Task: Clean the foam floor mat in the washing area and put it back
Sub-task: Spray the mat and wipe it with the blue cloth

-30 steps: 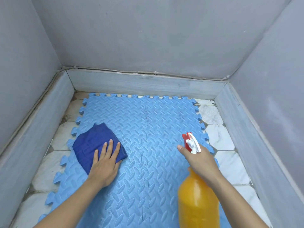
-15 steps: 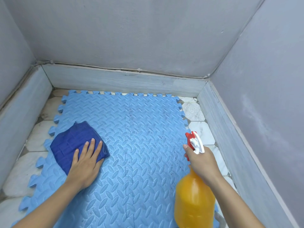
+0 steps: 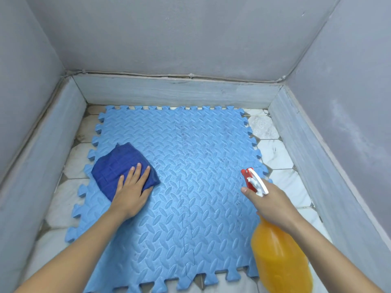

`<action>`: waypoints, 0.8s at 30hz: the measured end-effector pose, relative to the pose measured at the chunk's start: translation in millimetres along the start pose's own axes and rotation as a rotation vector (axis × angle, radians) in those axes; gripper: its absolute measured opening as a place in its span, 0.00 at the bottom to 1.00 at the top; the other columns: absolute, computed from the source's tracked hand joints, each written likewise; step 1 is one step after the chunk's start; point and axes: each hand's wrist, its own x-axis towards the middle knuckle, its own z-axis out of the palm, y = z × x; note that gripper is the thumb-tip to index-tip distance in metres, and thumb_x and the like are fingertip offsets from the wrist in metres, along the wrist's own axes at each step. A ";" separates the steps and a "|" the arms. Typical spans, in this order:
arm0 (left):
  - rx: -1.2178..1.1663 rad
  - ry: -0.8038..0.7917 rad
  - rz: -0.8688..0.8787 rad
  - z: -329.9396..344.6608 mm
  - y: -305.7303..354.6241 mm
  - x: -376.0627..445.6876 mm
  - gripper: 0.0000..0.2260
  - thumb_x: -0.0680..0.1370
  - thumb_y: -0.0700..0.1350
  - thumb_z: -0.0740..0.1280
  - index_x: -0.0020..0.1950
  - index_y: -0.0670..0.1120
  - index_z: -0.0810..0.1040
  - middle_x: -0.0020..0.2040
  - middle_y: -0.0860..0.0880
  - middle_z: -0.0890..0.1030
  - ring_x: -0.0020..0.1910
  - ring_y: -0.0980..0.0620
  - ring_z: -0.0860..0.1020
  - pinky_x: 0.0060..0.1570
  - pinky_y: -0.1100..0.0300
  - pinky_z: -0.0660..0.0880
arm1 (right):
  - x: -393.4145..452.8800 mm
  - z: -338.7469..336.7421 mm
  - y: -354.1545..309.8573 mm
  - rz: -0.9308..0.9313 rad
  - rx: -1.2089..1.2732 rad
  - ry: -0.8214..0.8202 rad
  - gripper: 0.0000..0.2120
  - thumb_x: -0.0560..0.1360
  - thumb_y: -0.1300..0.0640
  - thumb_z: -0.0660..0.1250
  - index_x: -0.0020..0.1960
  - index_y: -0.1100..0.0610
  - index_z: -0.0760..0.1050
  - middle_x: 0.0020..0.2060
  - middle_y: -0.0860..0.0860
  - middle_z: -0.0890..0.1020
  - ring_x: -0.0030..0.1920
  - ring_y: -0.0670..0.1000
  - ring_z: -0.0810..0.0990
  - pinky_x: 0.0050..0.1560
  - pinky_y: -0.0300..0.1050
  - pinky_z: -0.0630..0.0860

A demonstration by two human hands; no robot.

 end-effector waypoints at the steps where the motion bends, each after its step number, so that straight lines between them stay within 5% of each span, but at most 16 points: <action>1: -0.048 -0.010 0.010 -4.1 -1.5 -0.4 0.26 0.82 0.54 0.51 0.78 0.55 0.46 0.78 0.53 0.42 0.77 0.54 0.40 0.74 0.51 0.38 | -0.8 3.9 -1.3 -0.003 -0.032 -0.018 0.15 0.76 0.41 0.64 0.52 0.51 0.76 0.38 0.50 0.80 0.41 0.55 0.80 0.46 0.53 0.78; 11: 0.054 -0.142 0.056 -30.3 -23.6 -7.5 0.24 0.83 0.50 0.50 0.78 0.56 0.46 0.79 0.53 0.43 0.77 0.53 0.43 0.75 0.51 0.42 | -39.7 52.8 -15.6 -0.208 -0.176 -0.138 0.11 0.77 0.44 0.65 0.42 0.50 0.72 0.33 0.47 0.77 0.43 0.55 0.76 0.38 0.48 0.70; 16: 0.018 -0.146 -0.016 -37.3 -43.7 -16.8 0.24 0.83 0.49 0.50 0.78 0.57 0.46 0.79 0.54 0.42 0.77 0.53 0.43 0.74 0.52 0.41 | -73.0 73.8 -24.7 -0.333 -0.287 -0.433 0.09 0.78 0.40 0.62 0.44 0.42 0.66 0.38 0.44 0.77 0.47 0.41 0.70 0.43 0.41 0.71; 24: 0.056 -0.091 -0.081 -23.1 -43.9 -16.1 0.24 0.83 0.51 0.48 0.78 0.56 0.43 0.78 0.52 0.40 0.77 0.51 0.40 0.74 0.50 0.40 | -92.9 78.9 -29.8 -0.363 -0.228 -0.587 0.13 0.79 0.42 0.61 0.40 0.45 0.64 0.36 0.43 0.72 0.48 0.48 0.70 0.45 0.39 0.68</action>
